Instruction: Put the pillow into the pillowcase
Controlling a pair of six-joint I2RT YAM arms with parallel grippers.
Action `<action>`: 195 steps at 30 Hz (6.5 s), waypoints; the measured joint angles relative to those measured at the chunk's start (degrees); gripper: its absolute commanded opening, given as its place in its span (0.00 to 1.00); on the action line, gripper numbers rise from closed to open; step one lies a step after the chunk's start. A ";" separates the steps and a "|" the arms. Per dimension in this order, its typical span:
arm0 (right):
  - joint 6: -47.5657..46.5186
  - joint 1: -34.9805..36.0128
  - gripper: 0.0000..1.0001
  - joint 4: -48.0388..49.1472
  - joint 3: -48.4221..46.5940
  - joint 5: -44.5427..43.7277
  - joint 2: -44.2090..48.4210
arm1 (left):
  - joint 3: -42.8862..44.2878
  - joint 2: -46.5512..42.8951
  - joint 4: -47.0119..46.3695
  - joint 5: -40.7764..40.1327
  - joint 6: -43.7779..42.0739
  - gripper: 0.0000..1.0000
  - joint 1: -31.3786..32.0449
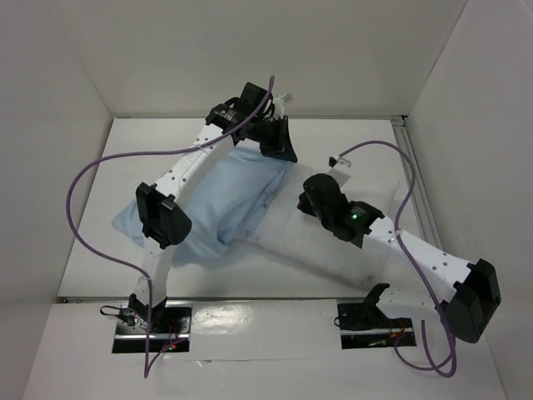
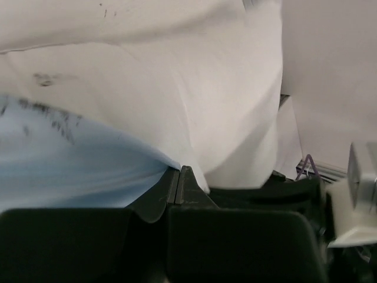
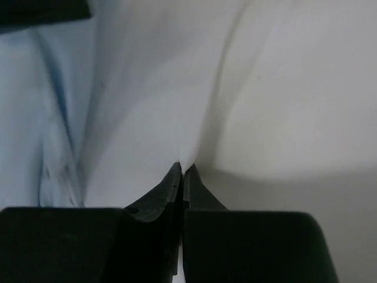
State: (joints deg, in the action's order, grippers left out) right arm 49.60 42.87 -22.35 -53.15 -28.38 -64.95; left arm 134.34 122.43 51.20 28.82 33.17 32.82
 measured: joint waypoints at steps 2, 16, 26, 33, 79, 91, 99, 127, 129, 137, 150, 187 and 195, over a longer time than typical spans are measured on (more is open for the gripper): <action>2.12 3.23 0.00 -1.16 0.17 -1.14 -1.68 | 0.02 1.36 -0.20 0.20 0.00 0.00 -0.02; -1.40 -1.97 0.00 -3.34 -3.21 -1.77 -1.11 | -3.61 -0.48 -6.14 -3.32 -2.32 0.27 1.16; -11.17 -16.83 0.00 0.28 -5.68 6.45 -5.44 | -8.11 -7.50 2.03 -25.59 -8.57 0.84 3.72; -12.26 -18.84 0.00 1.09 -6.23 11.76 -6.64 | -46.42 -38.21 -9.09 -43.23 -7.41 0.28 4.26; -6.78 -25.31 0.00 4.59 -9.29 18.56 -12.76 | -57.88 -24.33 -35.52 -49.77 -4.90 0.00 17.75; -0.52 -22.56 0.17 11.72 -8.70 14.38 -14.99 | -46.88 -24.20 -29.20 -15.69 -0.22 0.00 5.35; -12.11 -21.64 0.99 -3.85 -20.76 10.67 -13.14 | -43.21 -22.21 -27.69 -13.14 1.75 0.00 -1.29; -13.11 -16.76 0.00 -21.86 -20.06 10.10 -1.36 | -11.32 -9.40 -13.86 -16.24 -1.22 0.00 11.61; -13.22 -16.81 0.00 -23.28 -21.03 8.61 -0.85 | -10.62 -9.92 -13.90 -13.92 -0.74 0.00 11.50; -13.75 -16.65 0.00 -24.04 -21.33 7.21 2.75 | -14.05 -15.19 -9.18 -11.15 0.33 0.00 5.31; -12.81 -15.74 0.00 -41.83 -20.46 16.15 20.98 | -23.50 -39.74 4.98 -23.45 2.19 0.00 22.93; -24.22 -43.08 0.97 -16.22 -22.53 31.28 -8.31 | -36.13 -31.93 -7.87 -47.67 -9.64 0.79 0.09; -25.53 -43.50 1.00 -20.24 -13.51 30.14 -2.82 | -50.82 -32.37 -7.98 -52.92 -4.98 0.82 0.20</action>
State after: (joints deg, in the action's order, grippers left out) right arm 24.08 -0.62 -42.59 -66.65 1.76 -67.77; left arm 83.53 90.06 43.22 -24.10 28.18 33.01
